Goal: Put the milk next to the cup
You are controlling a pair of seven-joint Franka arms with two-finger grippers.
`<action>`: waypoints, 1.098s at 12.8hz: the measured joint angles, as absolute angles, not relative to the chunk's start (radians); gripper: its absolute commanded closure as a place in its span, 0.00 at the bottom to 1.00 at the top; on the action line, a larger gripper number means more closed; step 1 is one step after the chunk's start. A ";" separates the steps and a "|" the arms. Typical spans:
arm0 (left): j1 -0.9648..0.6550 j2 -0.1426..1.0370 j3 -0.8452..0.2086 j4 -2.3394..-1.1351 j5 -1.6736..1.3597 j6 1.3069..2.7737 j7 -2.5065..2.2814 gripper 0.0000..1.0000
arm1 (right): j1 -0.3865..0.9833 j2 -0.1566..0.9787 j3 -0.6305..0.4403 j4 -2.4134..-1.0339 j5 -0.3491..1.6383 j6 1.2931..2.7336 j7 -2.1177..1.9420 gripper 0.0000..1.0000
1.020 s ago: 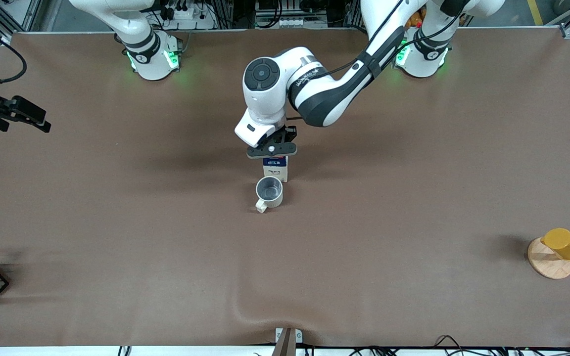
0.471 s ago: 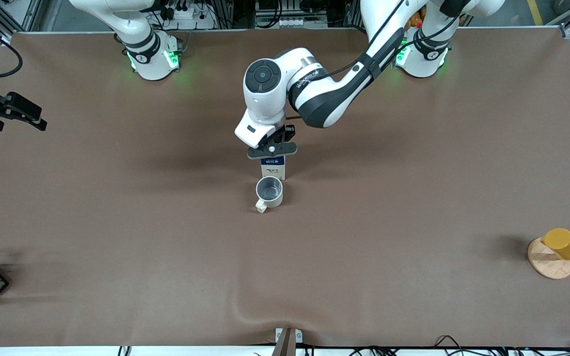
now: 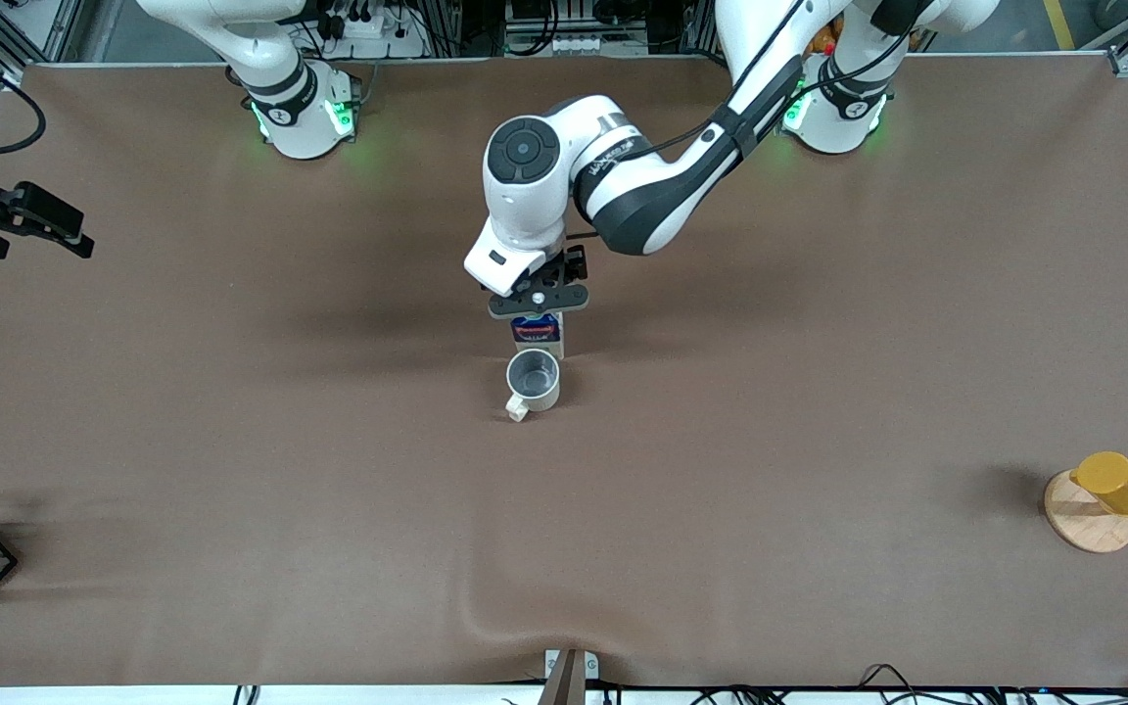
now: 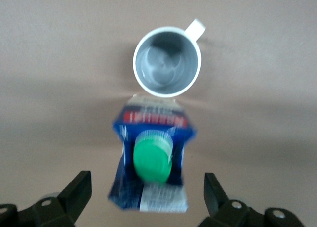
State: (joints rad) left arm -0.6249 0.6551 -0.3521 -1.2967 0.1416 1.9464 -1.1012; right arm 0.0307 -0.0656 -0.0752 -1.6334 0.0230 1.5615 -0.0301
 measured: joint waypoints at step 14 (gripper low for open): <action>0.086 0.210 -0.343 -1.366 0.123 1.596 -0.242 0.00 | 0.031 -0.063 -0.075 -1.631 0.023 1.560 -0.030 0.00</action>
State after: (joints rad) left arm 0.0864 0.2096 -0.3428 -1.3660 0.1230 1.5958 -0.2417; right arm 0.0308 -0.0630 -0.0751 -1.6315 0.0230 1.5601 -0.0301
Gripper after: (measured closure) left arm 0.000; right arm 0.000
